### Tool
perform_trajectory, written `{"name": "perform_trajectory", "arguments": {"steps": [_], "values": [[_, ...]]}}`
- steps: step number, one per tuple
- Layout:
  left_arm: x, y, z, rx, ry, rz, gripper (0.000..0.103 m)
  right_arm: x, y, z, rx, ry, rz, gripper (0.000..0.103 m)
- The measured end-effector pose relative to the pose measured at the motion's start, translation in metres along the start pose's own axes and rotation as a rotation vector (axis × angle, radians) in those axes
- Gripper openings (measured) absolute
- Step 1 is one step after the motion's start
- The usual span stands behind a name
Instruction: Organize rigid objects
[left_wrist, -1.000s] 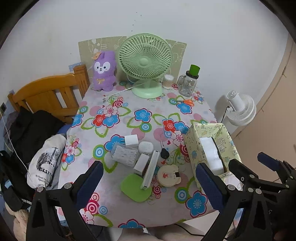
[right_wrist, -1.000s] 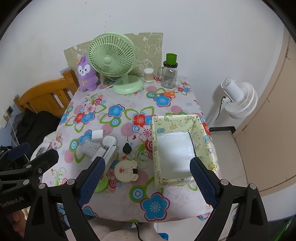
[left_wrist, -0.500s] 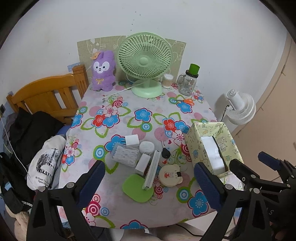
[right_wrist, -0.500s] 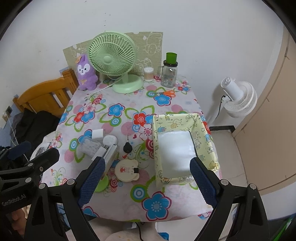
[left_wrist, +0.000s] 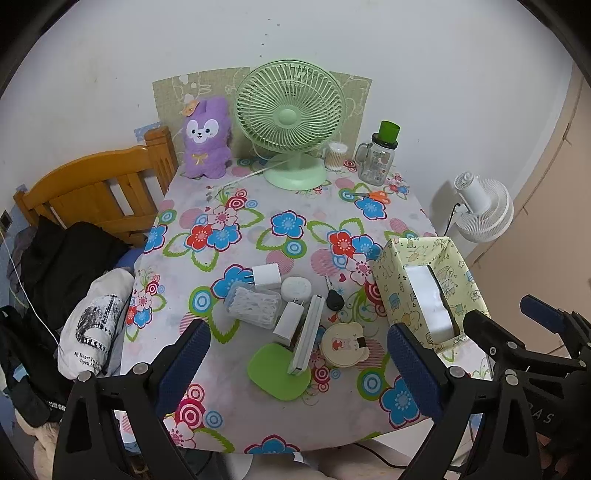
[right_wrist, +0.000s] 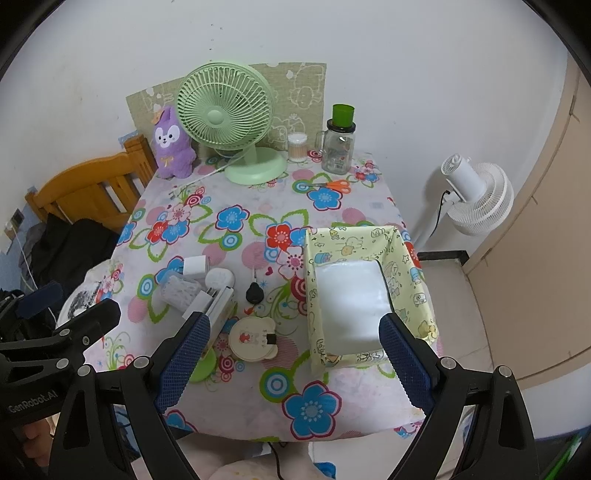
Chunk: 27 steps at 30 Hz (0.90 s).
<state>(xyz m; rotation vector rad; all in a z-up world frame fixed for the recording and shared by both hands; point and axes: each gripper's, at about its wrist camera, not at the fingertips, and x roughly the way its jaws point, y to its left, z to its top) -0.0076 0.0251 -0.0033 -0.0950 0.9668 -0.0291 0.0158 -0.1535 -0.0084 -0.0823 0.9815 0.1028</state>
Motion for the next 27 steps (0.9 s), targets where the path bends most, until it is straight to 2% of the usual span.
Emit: {"name": "perform_trajectory", "arguments": {"steps": [27], "values": [[0.01, 0.0035, 0.0099, 0.06, 0.016, 0.0, 0.098, 0.004, 0.0005, 0.0046, 0.003, 0.011, -0.003, 0.095]]}}
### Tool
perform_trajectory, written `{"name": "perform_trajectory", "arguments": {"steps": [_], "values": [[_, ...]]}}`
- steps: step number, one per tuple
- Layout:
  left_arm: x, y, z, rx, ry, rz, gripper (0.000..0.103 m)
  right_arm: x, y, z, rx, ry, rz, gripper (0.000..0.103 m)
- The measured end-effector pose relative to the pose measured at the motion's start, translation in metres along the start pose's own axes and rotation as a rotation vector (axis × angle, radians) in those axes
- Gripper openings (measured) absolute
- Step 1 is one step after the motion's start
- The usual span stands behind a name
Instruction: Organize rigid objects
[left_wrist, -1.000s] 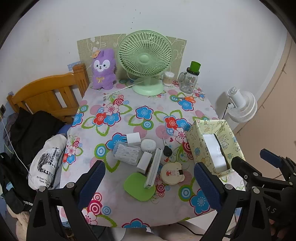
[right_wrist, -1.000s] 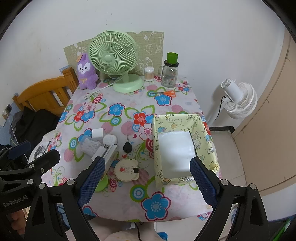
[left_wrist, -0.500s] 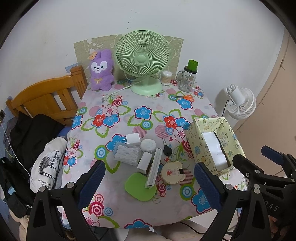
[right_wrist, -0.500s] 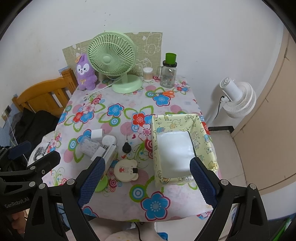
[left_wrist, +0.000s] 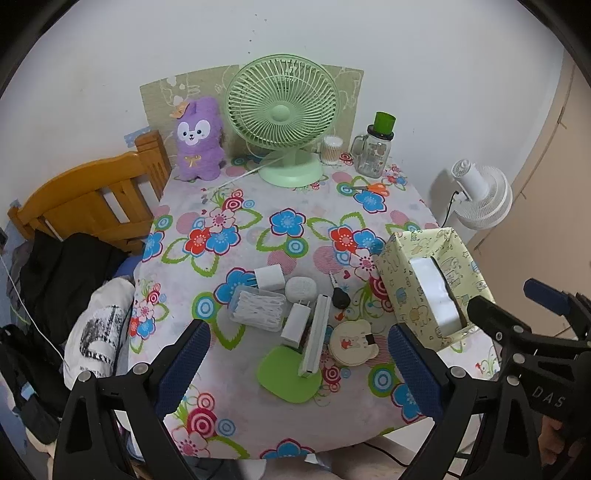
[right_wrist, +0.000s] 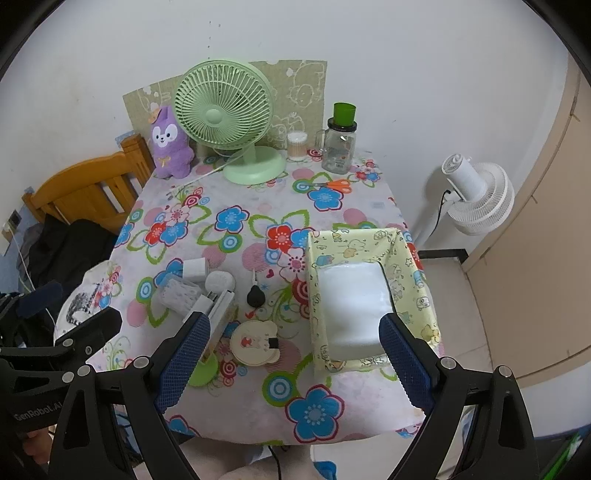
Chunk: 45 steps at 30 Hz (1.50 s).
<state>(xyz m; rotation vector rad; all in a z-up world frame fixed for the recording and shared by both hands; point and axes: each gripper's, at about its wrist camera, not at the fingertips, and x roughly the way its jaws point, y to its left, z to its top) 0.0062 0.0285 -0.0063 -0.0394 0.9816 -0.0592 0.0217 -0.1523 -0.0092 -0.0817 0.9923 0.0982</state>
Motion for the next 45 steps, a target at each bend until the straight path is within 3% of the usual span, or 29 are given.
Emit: {"name": "perform_trajectory", "arguments": {"steps": [8, 19, 24, 31, 36, 41, 45], "values": [[0.012, 0.014, 0.002, 0.035, 0.021, -0.04, 0.098, 0.011, 0.015, 0.013, 0.013, 0.029, -0.011, 0.095], [0.05, 0.031, -0.008, 0.07, 0.102, -0.077, 0.101, 0.045, 0.037, 0.006, 0.024, 0.066, -0.013, 0.095], [0.077, 0.04, -0.017, 0.067, 0.147, -0.124, 0.101, 0.066, 0.041, 0.0, 0.038, 0.083, -0.005, 0.095], [0.11, 0.037, -0.033, 0.148, 0.177, -0.101, 0.101, 0.094, 0.045, -0.009, 0.034, 0.081, -0.005, 0.095], [0.131, 0.032, -0.049, 0.192, 0.213, -0.129, 0.101, 0.109, 0.048, -0.019, 0.02, 0.073, 0.016, 0.095], [0.148, 0.029, -0.064, 0.169, 0.256, -0.184, 0.101, 0.117, 0.054, -0.029, -0.014, 0.07, 0.027, 0.095], [0.165, 0.025, -0.074, 0.173, 0.292, -0.173, 0.101, 0.124, 0.056, -0.04, -0.037, 0.072, 0.023, 0.095]]}}
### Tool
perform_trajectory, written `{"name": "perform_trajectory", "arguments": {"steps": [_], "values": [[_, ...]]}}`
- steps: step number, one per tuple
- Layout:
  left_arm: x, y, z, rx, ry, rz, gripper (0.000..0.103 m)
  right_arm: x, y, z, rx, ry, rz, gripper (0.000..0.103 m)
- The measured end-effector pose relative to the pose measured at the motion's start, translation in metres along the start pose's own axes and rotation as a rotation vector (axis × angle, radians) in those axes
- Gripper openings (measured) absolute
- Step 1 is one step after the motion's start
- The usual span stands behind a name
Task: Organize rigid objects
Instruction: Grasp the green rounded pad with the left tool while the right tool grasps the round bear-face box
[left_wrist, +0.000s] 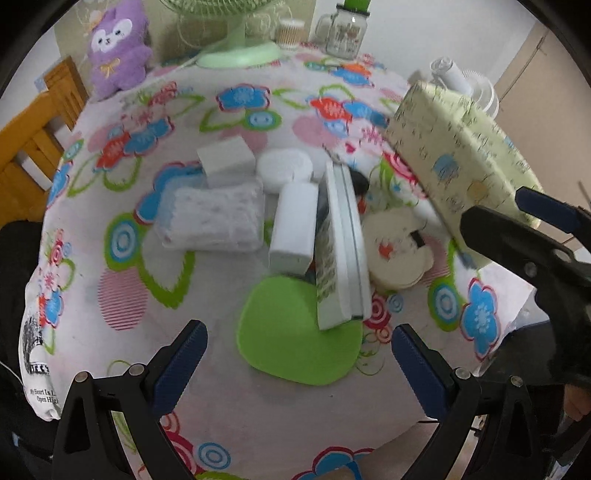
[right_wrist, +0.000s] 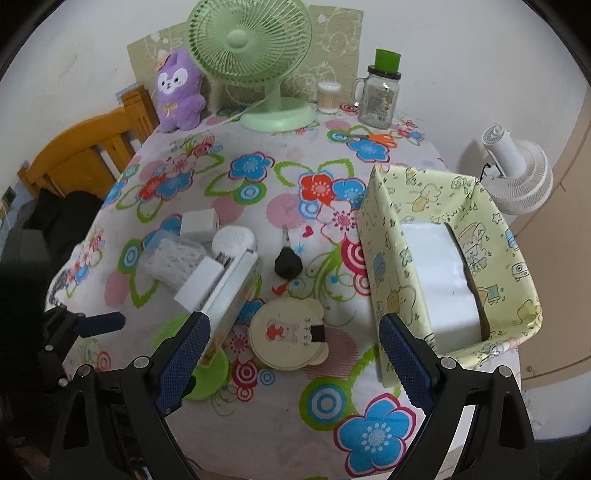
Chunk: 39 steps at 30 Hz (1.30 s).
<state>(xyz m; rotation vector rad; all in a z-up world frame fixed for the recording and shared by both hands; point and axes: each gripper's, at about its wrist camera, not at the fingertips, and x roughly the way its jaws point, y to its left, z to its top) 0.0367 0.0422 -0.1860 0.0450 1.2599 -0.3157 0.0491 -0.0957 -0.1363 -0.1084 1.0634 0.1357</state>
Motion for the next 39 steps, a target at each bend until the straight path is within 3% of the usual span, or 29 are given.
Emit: {"name": "perform_trajectory", "arguments": {"steps": [13, 20, 31, 39], "values": [[0.045, -0.008, -0.004, 0.056, 0.066, 0.02, 0.102, 0.034, -0.002, -0.025, 0.025, 0.084, 0.004, 0.095], [0.056, -0.024, -0.008, 0.162, 0.028, 0.099, 0.103, 0.046, -0.01, -0.031, 0.05, 0.124, -0.008, 0.095], [0.052, -0.023, -0.01, 0.182, 0.028, 0.093, 0.096, 0.059, -0.008, -0.032, 0.058, 0.151, -0.007, 0.095], [0.039, 0.004, -0.023, 0.131, 0.043, 0.151, 0.096, 0.069, 0.001, -0.028, 0.042, 0.157, 0.001, 0.095]]}}
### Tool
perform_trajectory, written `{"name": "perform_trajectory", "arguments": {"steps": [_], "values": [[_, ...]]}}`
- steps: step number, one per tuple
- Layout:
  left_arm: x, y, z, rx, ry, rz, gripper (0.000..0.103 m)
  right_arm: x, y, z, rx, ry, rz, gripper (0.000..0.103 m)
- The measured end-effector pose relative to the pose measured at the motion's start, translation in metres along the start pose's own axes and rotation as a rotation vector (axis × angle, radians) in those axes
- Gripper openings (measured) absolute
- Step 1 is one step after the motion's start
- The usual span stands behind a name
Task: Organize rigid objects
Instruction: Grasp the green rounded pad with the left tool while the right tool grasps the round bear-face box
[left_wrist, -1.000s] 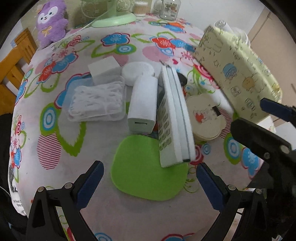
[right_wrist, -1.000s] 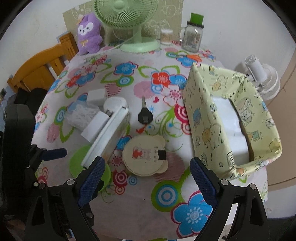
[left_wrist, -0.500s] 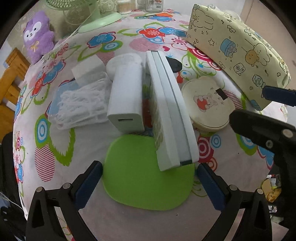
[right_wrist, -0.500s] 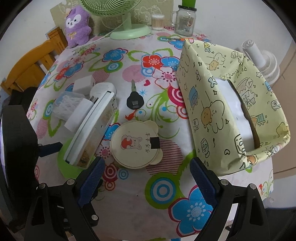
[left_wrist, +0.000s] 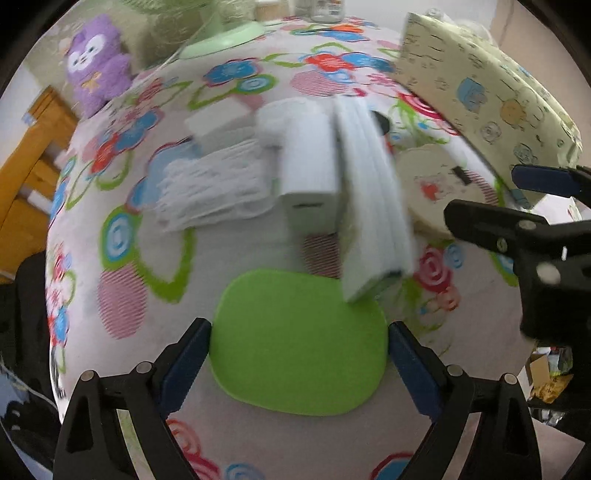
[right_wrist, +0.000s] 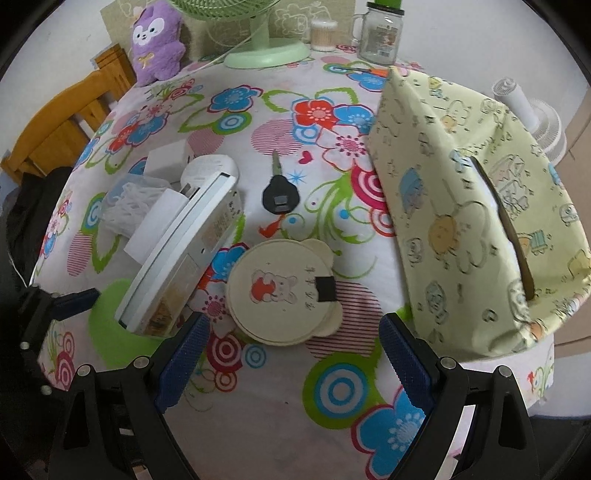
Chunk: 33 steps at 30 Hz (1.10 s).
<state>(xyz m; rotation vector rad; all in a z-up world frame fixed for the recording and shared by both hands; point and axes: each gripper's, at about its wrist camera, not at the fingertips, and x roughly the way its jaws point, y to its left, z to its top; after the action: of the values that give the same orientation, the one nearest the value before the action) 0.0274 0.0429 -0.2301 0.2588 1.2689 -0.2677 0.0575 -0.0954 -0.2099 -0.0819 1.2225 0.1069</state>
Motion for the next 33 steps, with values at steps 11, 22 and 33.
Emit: {"name": "perform_trajectory", "arguments": {"steps": [11, 22, 33], "values": [[-0.006, 0.064, -0.002, -0.195, -0.015, 0.01, 0.096, 0.034, 0.009, 0.013, -0.031, 0.012, -0.024, 0.095], [0.0, 0.074, 0.008, -0.258, -0.022, -0.028, 0.096, 0.044, 0.015, 0.016, -0.058, 0.0, -0.01, 0.08], [-0.013, 0.07, 0.016, -0.254, -0.05, -0.052, 0.096, 0.025, 0.018, 0.016, -0.034, 0.002, -0.015, 0.079]]}}
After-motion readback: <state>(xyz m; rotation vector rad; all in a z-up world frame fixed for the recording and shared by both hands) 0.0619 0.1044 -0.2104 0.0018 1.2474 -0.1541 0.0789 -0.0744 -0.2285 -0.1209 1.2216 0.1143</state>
